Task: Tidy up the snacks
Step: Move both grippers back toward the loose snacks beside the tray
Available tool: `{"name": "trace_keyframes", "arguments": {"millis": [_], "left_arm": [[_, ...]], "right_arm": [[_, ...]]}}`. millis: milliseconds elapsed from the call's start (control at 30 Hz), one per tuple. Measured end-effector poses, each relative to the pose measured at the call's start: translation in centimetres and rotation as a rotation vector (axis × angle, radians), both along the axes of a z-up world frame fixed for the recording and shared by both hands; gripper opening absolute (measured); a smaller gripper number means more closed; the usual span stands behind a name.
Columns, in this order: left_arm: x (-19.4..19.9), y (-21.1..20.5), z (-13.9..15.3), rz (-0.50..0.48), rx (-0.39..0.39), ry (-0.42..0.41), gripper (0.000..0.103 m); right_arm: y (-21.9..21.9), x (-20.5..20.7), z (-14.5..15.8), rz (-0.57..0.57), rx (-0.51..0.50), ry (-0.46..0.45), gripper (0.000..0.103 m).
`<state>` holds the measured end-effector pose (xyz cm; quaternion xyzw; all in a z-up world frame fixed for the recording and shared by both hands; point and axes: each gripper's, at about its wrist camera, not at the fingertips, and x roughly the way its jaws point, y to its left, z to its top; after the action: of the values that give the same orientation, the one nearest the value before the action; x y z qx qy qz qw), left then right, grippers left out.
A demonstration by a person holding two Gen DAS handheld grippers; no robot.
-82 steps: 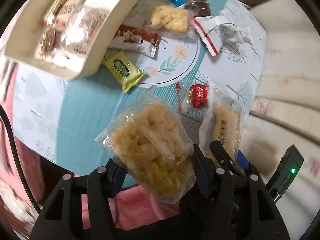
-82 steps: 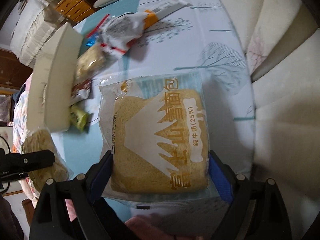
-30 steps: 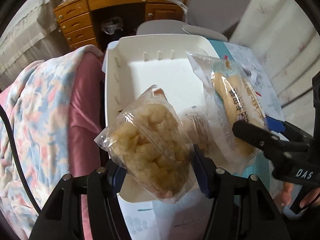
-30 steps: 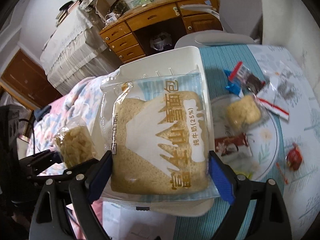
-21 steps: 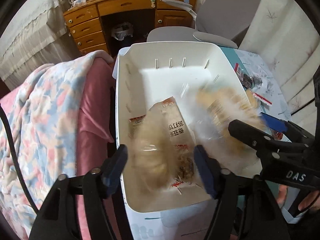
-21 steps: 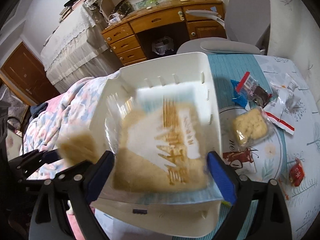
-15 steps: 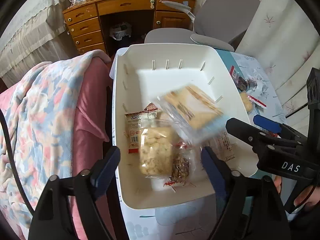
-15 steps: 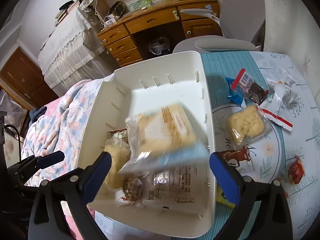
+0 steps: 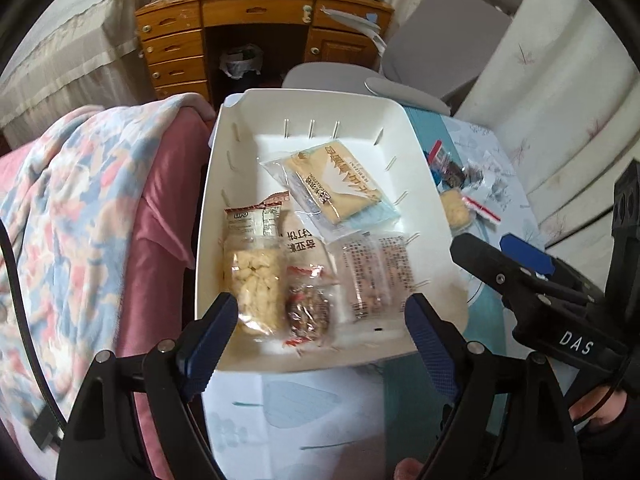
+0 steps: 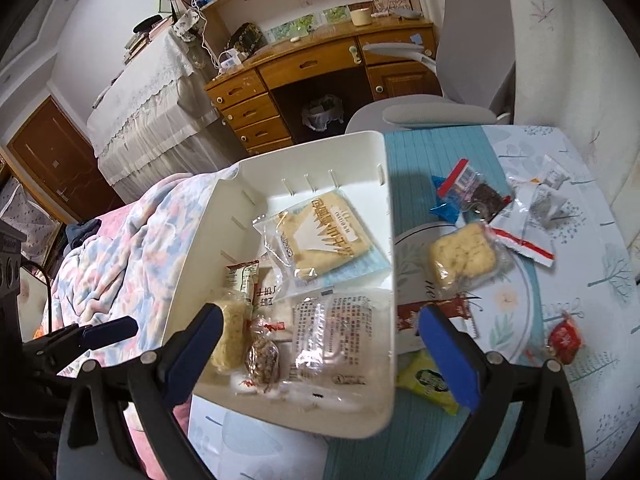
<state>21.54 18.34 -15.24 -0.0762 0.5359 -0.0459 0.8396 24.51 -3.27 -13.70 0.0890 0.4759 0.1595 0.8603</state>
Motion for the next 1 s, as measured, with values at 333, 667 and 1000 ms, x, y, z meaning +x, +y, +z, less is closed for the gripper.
{"name": "trace_keyframes", "arguments": {"millis": [333, 667, 1000], "left_arm": [[-4.1, -3.6, 1.6, 0.114, -0.031, -0.03, 0.085], [-7.9, -9.1, 2.2, 0.209, -0.068, -0.068, 0.085], [-10.3, -13.5, 0.0, 0.336, -0.139, -0.062, 0.085]], "right_arm": [[-3.7, -2.9, 1.7, 0.069, -0.026, -0.052, 0.099], [-8.5, -5.3, 1.7, 0.144, -0.076, -0.104, 0.099], [-13.4, -6.1, 0.1, 0.201, -0.158, -0.128, 0.098]]}}
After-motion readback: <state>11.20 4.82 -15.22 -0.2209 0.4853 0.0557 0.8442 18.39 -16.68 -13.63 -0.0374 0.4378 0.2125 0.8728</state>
